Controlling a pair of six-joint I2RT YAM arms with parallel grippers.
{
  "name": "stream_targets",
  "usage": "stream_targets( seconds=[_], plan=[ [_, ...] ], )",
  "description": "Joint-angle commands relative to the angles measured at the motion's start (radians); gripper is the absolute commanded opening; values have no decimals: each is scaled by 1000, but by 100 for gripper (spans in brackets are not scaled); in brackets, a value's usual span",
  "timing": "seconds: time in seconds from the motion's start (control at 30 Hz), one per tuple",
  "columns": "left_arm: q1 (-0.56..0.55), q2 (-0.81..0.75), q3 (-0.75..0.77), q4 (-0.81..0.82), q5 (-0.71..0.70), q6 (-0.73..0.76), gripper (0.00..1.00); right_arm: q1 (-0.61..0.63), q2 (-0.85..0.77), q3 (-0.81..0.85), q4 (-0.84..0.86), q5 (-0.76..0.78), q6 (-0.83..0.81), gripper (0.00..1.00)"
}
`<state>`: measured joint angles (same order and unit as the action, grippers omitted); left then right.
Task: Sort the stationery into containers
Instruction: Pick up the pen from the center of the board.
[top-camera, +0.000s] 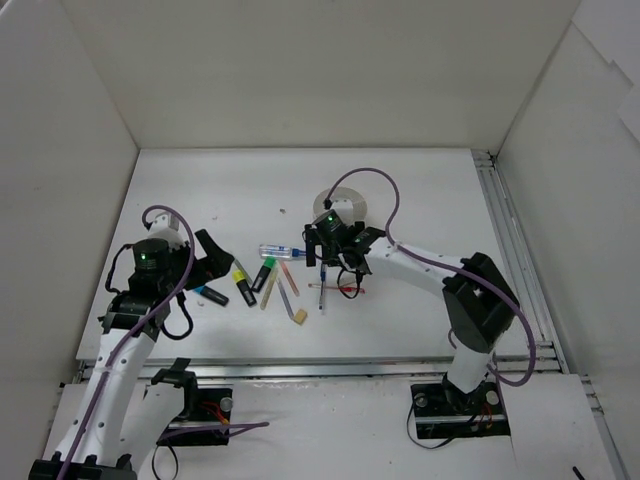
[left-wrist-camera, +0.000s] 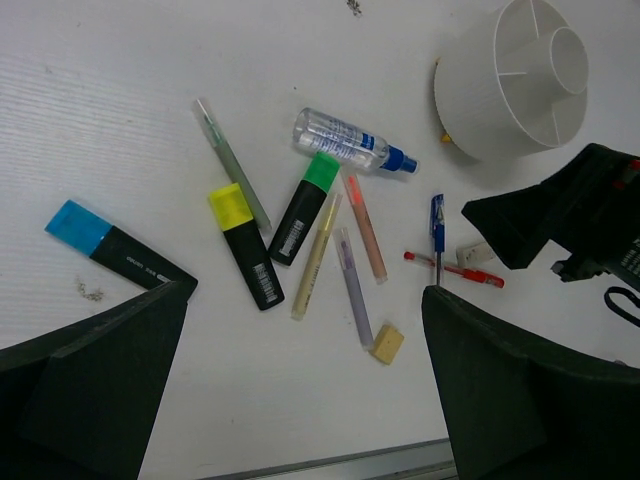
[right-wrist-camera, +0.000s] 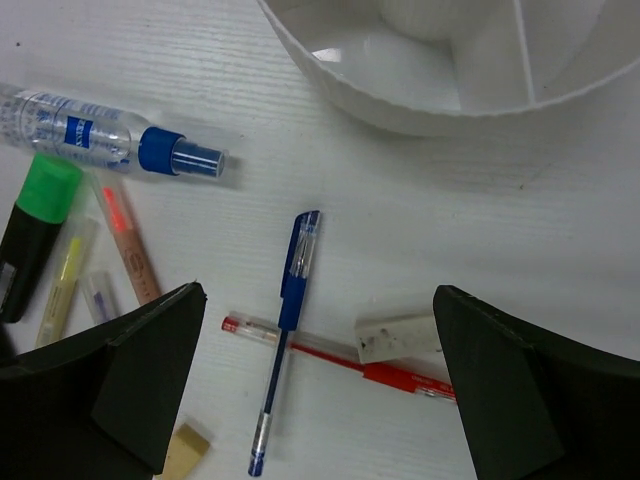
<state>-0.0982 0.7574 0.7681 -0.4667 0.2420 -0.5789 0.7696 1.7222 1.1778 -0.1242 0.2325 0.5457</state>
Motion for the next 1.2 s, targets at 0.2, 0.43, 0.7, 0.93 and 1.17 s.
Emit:
stream_targets(
  seconds=[0.2, 0.43, 0.7, 0.93, 1.17],
  plan=[
    [-14, 13, 17, 43, -47, 14, 100, 25, 197, 206, -101, 134, 85, 81],
    [-14, 0, 7, 49, -58, 14, 100, 43, 241, 207, -126, 143, 109, 76],
    [-14, 5, -1, 45, -64, 11, 100, 56, 304, 233, -129, 148, 125, 64],
    [-14, 14, 0, 42, -79, 10, 100, 62, 332, 249, -130, 160, 131, 46],
    [-14, 19, 2, 39, -79, 10, 100, 76, 300, 241, -132, 195, 146, 24]
  ],
)
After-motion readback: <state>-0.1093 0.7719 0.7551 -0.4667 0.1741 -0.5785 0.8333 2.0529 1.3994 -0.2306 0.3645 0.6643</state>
